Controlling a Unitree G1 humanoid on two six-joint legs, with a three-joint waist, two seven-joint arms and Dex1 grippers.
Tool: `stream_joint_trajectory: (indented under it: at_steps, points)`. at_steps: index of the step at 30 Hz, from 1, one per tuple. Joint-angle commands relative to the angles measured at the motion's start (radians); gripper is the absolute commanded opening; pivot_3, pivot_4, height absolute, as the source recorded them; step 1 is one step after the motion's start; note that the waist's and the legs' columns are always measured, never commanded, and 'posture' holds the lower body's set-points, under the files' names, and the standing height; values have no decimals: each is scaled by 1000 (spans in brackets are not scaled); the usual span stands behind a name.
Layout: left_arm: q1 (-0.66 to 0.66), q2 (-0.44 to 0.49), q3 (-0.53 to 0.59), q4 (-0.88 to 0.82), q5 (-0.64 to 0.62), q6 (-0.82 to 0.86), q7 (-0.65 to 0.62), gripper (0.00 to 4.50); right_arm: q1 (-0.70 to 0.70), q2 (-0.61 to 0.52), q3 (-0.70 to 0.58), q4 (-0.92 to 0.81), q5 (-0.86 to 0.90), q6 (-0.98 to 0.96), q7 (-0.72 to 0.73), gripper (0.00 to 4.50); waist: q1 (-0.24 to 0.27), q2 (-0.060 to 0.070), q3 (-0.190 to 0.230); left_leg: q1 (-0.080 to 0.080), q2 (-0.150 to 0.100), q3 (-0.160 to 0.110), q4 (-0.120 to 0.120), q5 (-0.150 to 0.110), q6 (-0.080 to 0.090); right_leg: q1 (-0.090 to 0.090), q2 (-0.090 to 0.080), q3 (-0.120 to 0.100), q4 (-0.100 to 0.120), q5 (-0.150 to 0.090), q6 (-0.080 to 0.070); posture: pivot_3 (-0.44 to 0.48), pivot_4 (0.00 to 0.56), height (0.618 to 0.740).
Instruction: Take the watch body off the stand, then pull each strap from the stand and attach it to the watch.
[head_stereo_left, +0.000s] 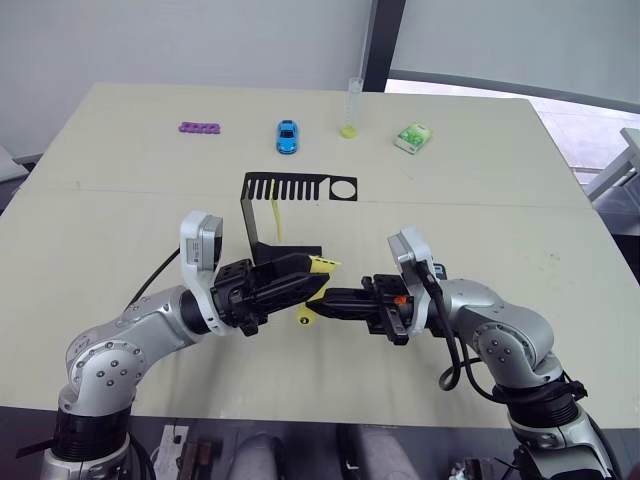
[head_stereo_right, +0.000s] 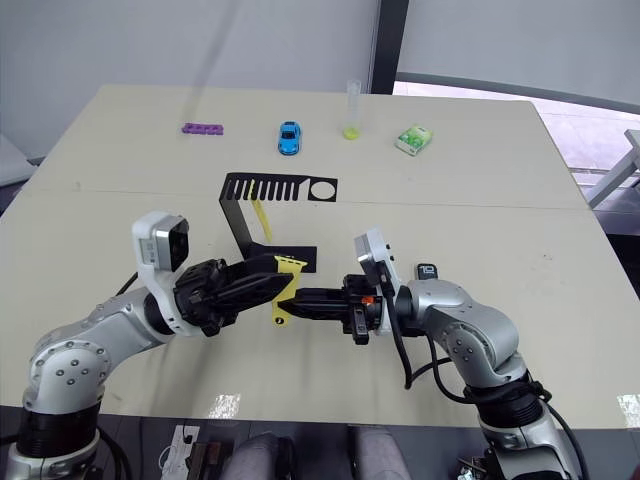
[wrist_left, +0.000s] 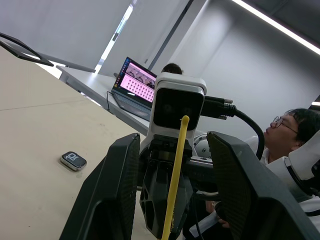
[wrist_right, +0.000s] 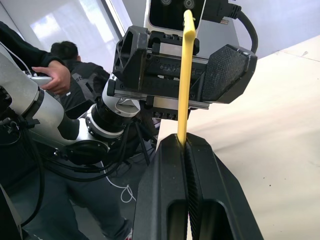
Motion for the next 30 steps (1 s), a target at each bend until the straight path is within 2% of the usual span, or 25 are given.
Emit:
stream_joint_trajectory:
  at_steps: [1,2,3,19,20,22,29,30]
  points:
    - [12,6,-2,-25,-18,4,-18,549,2,-1,-16,-44,12,-18,9,0,0,0,0,0,0,0,0,0,0,0,0,0,0,0,0,0,150,740]
    - [13,4,0,-24,-20,3,-16,84,3,0,-16,-45,12,-19,9,0,0,0,0,0,0,0,0,0,0,0,0,0,0,0,0,0,150,740]
    - [13,4,2,-23,-22,3,-16,26,3,1,-16,-44,12,-18,8,0,0,0,0,0,0,0,0,0,0,0,0,0,0,0,0,0,150,740]
    - [35,-10,14,-46,-10,-36,-34,26,7,-8,-20,-27,-22,-21,-5,0,0,0,0,0,0,0,0,0,0,0,0,0,0,0,0,0,150,740]
    - [36,-8,17,-49,3,-46,-37,0,6,-18,-23,-24,-16,-9,0,475,0,0,0,0,0,0,0,0,0,0,0,0,0,0,0,0,150,740]
    - [37,-1,30,-53,8,-57,-36,0,7,-43,-29,-19,-28,-16,22,919,1,0,0,0,0,0,0,0,0,0,0,0,0,0,0,0,150,740]
    - [123,87,146,-82,42,-99,-79,0,70,-137,-164,-16,-32,-51,7,4259,-1,0,0,0,0,0,-1,0,0,0,0,0,-1,0,0,0,150,740]
    - [142,100,163,-85,42,-102,-84,0,83,-149,-183,-18,-34,-57,4,4391,0,0,0,0,0,0,-2,0,0,0,0,0,-1,0,0,0,150,740]
